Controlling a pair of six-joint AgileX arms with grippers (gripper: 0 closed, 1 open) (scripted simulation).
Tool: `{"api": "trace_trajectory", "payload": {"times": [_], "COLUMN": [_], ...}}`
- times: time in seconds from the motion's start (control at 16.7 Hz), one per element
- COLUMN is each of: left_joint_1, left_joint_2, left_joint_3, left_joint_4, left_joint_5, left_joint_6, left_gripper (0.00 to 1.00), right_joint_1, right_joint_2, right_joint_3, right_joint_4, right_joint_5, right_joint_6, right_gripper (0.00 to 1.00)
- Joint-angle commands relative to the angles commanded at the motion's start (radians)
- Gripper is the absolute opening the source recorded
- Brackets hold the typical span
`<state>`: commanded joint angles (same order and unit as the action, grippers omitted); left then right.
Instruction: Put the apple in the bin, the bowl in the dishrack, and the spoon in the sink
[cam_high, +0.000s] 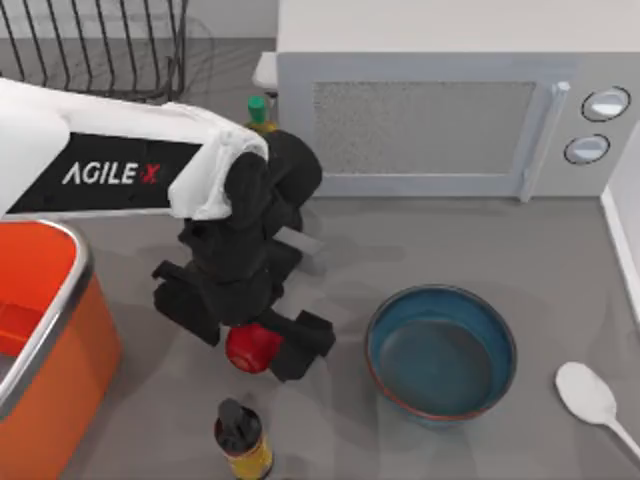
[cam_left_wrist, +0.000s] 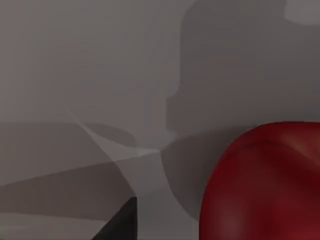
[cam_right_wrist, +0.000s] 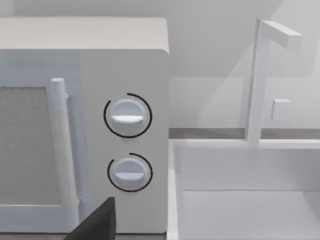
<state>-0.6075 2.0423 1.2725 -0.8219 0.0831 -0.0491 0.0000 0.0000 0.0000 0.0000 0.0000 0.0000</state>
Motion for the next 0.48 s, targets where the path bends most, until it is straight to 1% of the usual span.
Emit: {"api": "trace_trajectory", "payload": {"times": [0.48], "left_joint_1": [0.0], "left_joint_2": [0.0], "left_joint_3": [0.0], "left_joint_4": [0.0], "left_joint_5": [0.0], "left_joint_6": [0.0], "left_gripper": [0.1], "right_joint_1": [0.0], "right_joint_2": [0.0], "right_joint_3": [0.0], "right_joint_4": [0.0], "right_joint_5": [0.0], "right_joint_6": [0.0], "right_gripper": [1.0]}}
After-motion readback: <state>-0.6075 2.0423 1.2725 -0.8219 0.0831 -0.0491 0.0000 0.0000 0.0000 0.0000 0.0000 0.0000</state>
